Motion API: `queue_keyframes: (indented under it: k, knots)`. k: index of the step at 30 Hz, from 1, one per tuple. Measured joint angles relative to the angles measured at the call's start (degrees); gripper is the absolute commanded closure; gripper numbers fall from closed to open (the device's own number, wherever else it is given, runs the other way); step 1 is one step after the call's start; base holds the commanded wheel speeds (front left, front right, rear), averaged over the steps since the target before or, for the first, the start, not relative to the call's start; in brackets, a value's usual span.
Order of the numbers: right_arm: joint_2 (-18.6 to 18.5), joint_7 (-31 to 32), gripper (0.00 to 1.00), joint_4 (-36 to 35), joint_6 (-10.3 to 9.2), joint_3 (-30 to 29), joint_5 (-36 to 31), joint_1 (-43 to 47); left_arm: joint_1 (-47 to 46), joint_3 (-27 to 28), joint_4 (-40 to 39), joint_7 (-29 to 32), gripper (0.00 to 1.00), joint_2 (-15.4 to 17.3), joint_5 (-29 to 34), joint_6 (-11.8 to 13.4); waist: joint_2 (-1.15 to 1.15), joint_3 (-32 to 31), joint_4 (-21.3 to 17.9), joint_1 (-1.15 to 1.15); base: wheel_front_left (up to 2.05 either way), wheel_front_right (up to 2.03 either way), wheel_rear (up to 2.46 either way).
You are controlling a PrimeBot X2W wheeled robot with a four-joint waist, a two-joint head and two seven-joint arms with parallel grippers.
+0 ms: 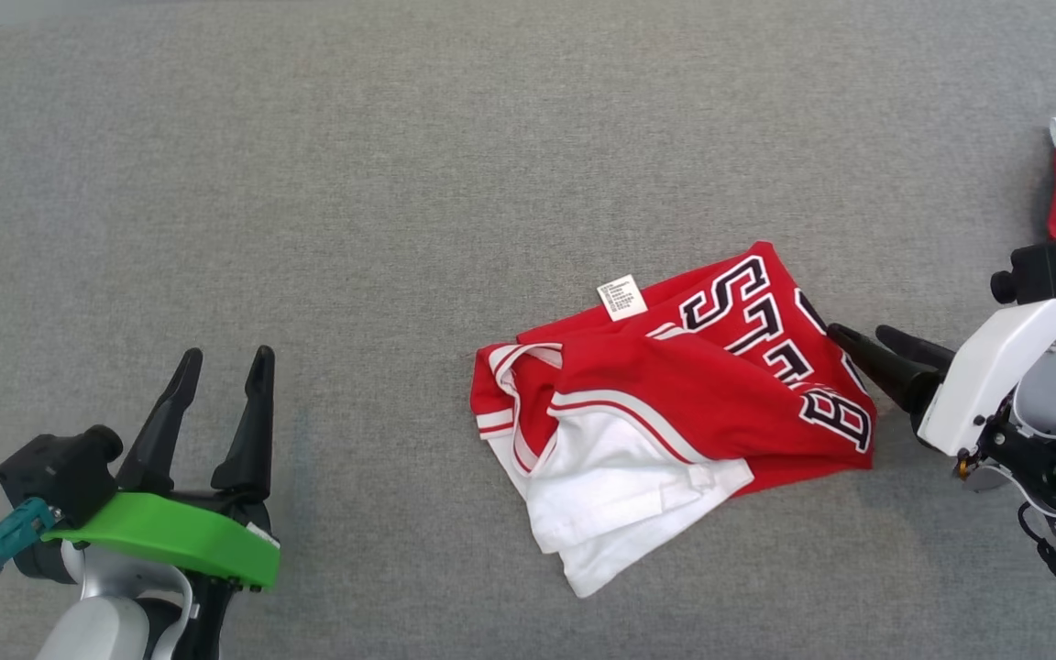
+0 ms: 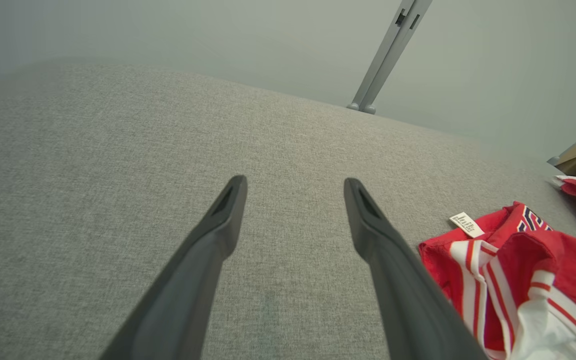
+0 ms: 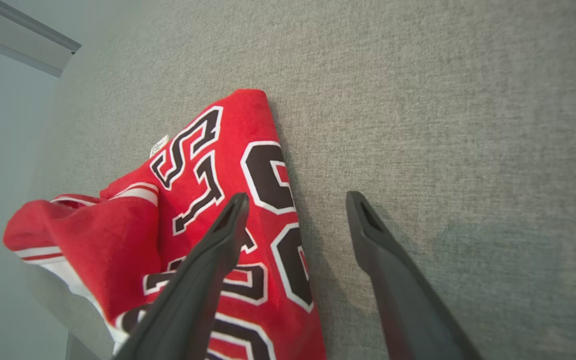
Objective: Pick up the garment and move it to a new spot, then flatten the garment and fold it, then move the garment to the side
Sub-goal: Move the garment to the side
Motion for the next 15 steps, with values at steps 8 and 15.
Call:
queue_keyframes:
  k: [8, 15]
  knots:
    - [1.43, 2.01, 0.0, 3.53, 0.96, 1.6, 1.94, -0.25, -0.82, -0.23, 1.18, -0.54, 0.0, -1.09, 0.0, -0.38, 0.0, 0.67, 2.6, 0.0, 0.0, 0.0, 0.0]
    - [4.32, 1.83, 1.0, 5.93, 2.74, 2.07, 3.57, -2.79, -1.55, -0.41, 3.09, -1.63, 0.0, -1.74, 0.0, -0.9, 0.0, -0.13, 4.02, 0.0, 0.0, 0.0, 0.0]
